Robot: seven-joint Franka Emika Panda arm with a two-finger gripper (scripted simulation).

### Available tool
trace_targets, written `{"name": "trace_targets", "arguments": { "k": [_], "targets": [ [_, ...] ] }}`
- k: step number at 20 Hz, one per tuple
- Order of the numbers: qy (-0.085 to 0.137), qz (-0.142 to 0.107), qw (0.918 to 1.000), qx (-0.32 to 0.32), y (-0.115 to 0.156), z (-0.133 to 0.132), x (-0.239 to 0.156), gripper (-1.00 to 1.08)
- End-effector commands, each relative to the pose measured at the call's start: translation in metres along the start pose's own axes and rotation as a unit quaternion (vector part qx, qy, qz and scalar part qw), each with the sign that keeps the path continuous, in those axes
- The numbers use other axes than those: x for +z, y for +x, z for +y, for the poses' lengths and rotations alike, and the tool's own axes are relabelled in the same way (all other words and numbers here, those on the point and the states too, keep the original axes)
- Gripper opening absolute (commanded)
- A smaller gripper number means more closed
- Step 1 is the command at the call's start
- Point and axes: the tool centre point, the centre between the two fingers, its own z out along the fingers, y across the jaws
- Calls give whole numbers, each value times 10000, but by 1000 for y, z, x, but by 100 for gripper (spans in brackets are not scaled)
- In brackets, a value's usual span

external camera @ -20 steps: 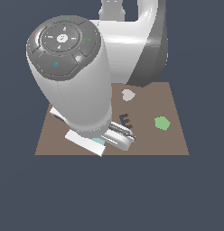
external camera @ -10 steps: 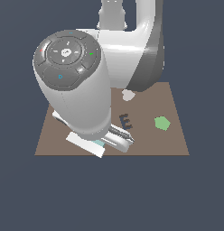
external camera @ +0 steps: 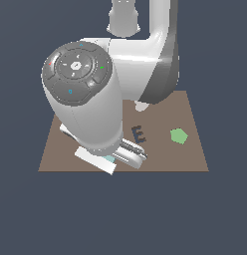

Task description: Insert a designated object into the corresponding slot on a board.

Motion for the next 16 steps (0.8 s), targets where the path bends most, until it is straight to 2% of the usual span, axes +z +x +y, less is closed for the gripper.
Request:
{"name": "trace_targets", "arguments": {
  "k": [1, 9, 16],
  "targets": [
    [-2, -2, 10000, 0, 0, 0, 1, -100],
    [1, 1, 10000, 67, 0, 1, 0, -100],
    [1, 2, 9988, 490, 0, 6, -1, -100]
  ]
}}
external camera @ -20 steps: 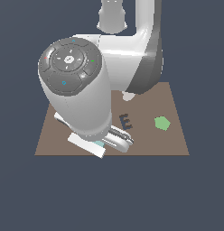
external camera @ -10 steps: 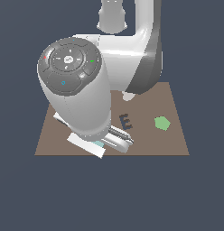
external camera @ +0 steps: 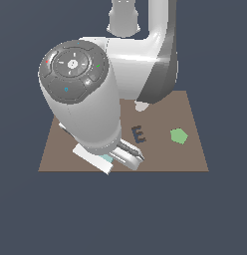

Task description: Insert a designated object into the corresponding slot on a board.

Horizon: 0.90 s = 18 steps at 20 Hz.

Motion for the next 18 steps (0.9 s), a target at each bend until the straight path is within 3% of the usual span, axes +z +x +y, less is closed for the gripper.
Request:
{"name": "trace_targets", "arguments": {
  "k": [1, 7, 11, 15, 18],
  "targets": [
    [1, 3, 9998, 207, 0, 2, -1, -100],
    [2, 4, 9957, 931, -1, 10, -1, -100],
    [2, 4, 9876, 1569, -3, 17, -2, -100],
    [3, 5, 9726, 2323, -7, 24, -3, -100],
    [4, 6, 9556, 2948, -11, 30, -4, -100]
  ]
}}
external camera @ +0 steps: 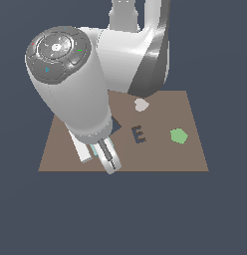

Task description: Insert a designated object into the corresponding slot on a board.

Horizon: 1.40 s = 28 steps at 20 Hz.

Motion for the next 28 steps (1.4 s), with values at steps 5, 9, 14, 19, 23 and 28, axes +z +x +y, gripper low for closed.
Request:
{"name": "trace_targets", "arguments": {
  "k": [5, 9, 14, 19, 23, 28],
  "targets": [
    [6, 2, 9900, 1408, -3, 15, -2, -100],
    [6, 2, 9744, 2249, -7, 23, -3, -100],
    [7, 2, 9453, 3261, -14, 33, -4, -100],
    [7, 1, 9068, 4215, -22, 40, -5, -100],
    [6, 0, 8731, 4876, -30, 44, -6, -100],
    [5, 0, 8342, 5515, -37, 47, -6, -100]
  ]
}}
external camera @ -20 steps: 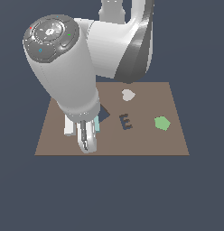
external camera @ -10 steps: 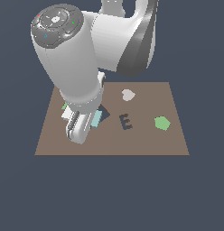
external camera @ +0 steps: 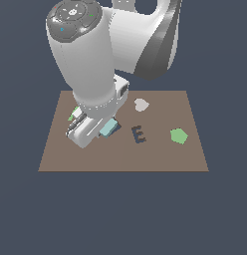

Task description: Insert a designated object into the corresponding slot on a board.

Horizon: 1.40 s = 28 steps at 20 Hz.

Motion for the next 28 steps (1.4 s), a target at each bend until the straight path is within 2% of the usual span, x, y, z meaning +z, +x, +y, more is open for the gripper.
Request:
{"name": "trace_targets", "arguments": {
  "k": [1, 13, 28],
  "targets": [
    [3, -3, 9994, 356, -1, 4, -1, -100],
    [0, -2, 9911, 1333, -5, 14, -1, -100],
    [-4, 0, 9902, 1398, -5, 15, 1, -100]
  ]
}}
